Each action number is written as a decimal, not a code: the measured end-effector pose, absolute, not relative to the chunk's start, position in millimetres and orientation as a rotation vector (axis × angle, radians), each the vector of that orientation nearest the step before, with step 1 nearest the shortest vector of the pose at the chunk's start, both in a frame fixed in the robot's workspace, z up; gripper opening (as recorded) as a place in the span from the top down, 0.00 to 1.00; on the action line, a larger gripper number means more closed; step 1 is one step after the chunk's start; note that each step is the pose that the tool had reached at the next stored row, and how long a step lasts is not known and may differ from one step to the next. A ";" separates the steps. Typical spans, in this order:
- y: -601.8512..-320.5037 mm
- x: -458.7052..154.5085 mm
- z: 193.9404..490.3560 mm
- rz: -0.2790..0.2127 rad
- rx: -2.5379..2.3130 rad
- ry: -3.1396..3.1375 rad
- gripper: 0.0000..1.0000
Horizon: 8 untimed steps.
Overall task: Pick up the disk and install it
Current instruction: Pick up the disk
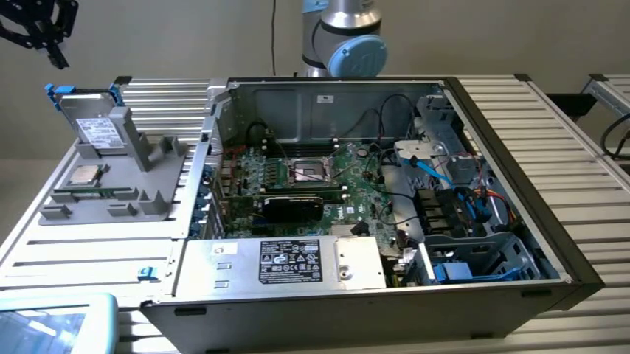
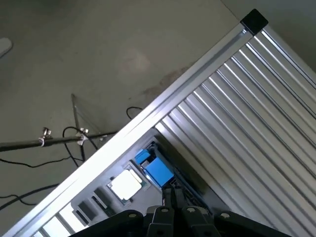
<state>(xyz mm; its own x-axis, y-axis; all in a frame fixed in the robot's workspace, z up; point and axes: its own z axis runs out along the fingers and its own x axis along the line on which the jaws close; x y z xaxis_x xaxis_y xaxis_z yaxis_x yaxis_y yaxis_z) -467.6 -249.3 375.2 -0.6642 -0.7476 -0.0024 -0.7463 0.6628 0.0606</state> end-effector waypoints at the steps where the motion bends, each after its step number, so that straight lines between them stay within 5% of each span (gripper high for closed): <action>1: -249.3 -467.6 375.2 -0.087 1.303 -2.832 0.89; 8: -249.3 -467.6 375.0 -0.085 1.479 -2.740 0.89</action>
<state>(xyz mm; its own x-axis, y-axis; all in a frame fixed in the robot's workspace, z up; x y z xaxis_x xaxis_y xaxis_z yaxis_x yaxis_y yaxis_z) -467.6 -249.3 375.0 -0.5487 -0.8360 -0.0025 -0.8346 0.5475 0.0605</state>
